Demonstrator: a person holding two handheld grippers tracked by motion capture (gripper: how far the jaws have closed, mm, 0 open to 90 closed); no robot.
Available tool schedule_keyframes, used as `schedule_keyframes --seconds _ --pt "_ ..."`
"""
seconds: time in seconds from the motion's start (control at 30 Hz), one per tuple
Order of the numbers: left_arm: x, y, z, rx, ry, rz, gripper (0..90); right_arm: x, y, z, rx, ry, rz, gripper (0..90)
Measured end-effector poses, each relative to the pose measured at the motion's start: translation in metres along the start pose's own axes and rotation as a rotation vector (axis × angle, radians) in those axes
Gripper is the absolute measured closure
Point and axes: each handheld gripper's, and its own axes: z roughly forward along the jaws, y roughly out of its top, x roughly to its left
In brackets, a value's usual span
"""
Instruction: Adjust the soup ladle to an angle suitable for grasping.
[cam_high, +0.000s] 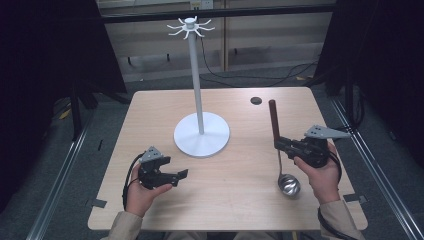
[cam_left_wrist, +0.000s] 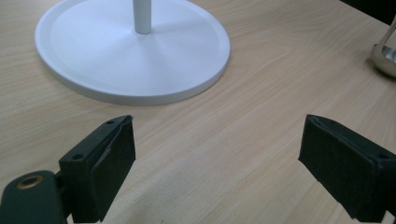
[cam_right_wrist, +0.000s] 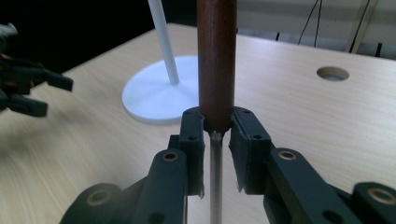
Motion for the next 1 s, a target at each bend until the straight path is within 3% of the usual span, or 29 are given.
schedule_keyframes --seconds 0.17,0.43,0.63,1.0 --pt "-0.004 0.002 0.002 -0.007 -0.01 0.003 10.6 -0.002 0.0 -0.014 -0.101 0.036 0.047 75.4" --pt "-0.016 0.009 0.003 -0.042 -0.048 0.017 10.7 0.008 0.009 -0.008 -0.199 0.1 0.073 75.4" --pt "-0.021 0.017 -0.002 -0.093 -0.076 0.019 11.5 0.022 0.017 0.006 -0.204 0.121 0.066 75.4" --pt "-0.037 0.027 0.001 -0.122 -0.115 0.053 15.6 0.04 0.022 0.022 -0.192 0.136 0.064 75.4"
